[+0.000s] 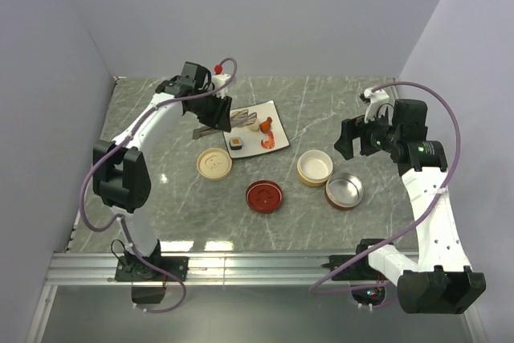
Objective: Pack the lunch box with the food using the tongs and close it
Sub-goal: Pick up the food using the clamp
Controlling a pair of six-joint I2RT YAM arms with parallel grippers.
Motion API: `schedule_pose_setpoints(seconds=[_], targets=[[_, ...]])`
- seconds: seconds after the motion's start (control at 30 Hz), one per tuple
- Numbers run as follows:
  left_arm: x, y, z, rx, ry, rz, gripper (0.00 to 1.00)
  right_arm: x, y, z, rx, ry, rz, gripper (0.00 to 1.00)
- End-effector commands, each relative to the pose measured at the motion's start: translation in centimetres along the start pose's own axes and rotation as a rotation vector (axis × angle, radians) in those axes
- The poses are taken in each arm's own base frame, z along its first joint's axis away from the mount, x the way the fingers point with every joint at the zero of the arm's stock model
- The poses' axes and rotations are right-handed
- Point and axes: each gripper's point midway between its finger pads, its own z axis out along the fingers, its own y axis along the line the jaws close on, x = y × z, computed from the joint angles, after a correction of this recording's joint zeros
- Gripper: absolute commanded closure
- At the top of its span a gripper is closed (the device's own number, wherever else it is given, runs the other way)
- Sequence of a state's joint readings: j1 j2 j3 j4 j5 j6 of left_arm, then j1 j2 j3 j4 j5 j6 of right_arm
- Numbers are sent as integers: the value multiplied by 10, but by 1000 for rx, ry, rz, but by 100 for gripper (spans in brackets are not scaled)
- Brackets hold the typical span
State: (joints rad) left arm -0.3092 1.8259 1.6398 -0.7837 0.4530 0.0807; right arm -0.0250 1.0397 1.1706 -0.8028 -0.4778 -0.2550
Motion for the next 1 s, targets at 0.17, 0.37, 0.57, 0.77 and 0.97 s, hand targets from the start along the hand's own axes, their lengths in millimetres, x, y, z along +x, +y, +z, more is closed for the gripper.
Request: schedule_pose_setpoints(seconds=[0.17,0.37,0.57,0.77,0.97], targets=[[-1,-1,21,-61,26,-1,51,-15,0,-12,-3,-65,10,0],[-4,2,27,-104,36,5,51,-15,-1,-13,-2,-67,16,0],[-9,5,33,-138,35,10,50,-14,-1,-12,-7,-69,18,0],[-14,4,38,-124,30,3,46,-13,-2,-12,-3,-70,20,0],[-17,4,44,-117,30,0,44,-14,-3,-11,-3,-68,22,0]])
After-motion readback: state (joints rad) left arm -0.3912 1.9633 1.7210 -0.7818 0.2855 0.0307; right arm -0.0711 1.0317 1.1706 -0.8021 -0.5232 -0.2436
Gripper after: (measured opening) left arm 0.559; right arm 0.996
